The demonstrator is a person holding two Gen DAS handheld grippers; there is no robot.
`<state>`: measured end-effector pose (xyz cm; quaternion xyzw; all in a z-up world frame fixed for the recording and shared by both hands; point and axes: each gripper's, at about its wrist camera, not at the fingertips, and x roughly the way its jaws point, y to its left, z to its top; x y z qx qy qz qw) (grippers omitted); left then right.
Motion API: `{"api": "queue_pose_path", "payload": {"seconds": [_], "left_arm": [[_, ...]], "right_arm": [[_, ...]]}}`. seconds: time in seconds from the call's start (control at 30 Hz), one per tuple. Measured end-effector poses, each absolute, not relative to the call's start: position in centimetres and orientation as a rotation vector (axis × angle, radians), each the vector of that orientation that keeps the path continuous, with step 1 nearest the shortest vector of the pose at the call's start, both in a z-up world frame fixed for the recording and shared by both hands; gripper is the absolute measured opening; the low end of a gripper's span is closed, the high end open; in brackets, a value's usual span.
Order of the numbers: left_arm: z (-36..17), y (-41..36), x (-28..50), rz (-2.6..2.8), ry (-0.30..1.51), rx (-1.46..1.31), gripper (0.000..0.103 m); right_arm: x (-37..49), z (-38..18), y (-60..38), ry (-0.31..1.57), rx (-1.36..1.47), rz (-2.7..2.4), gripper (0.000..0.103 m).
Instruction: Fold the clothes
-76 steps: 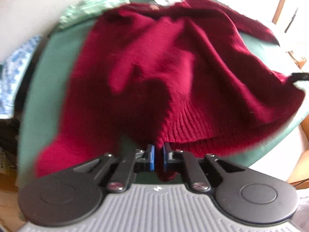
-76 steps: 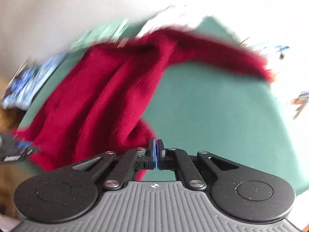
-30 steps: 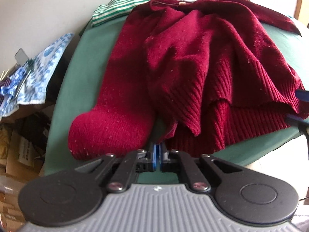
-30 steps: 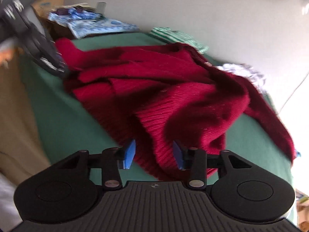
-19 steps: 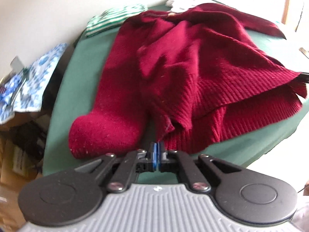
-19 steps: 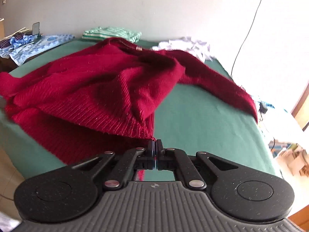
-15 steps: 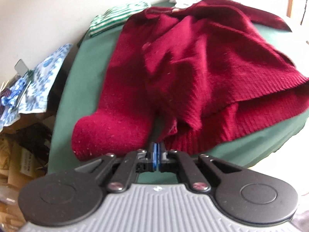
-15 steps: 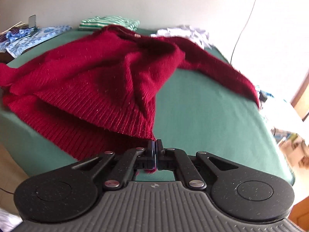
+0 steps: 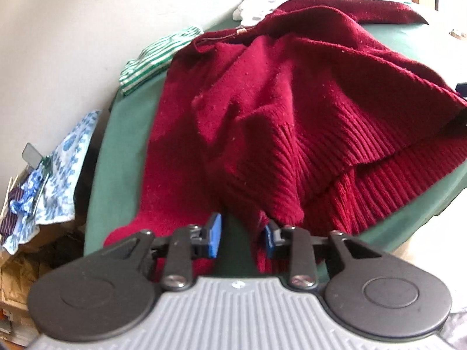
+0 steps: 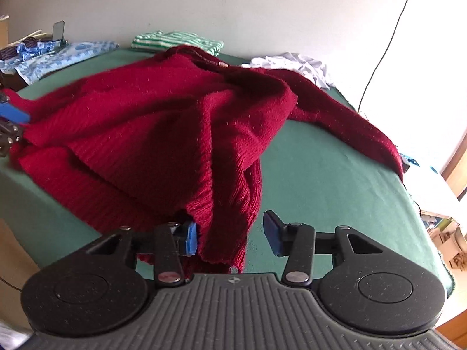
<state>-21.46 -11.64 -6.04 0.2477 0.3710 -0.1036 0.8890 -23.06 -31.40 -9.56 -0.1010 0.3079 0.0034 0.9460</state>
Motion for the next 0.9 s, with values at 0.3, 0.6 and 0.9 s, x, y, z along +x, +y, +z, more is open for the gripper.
{"api": "queue_pose_path", "payload": {"seconds": [0.3,0.6,0.9], "left_arm": [[7.1,-4.7,-20.5,-0.058,0.514,0.114,0.005],[1.0,-5.3,-27.1,-0.148,0.821,0.065,0.005],[8.9,-5.2,-28.2,-0.102,0.620,0.068,0.005]], "right_arm": [[-23.2,3.9,-36.8,0.255,0.020,-0.064,0.004],[-26.0,-0.7,-37.9,0.594,-0.053,-0.007,0.004],[-28.0,5.8,-38.4,0.424,-0.104,0.030,0.004]]}}
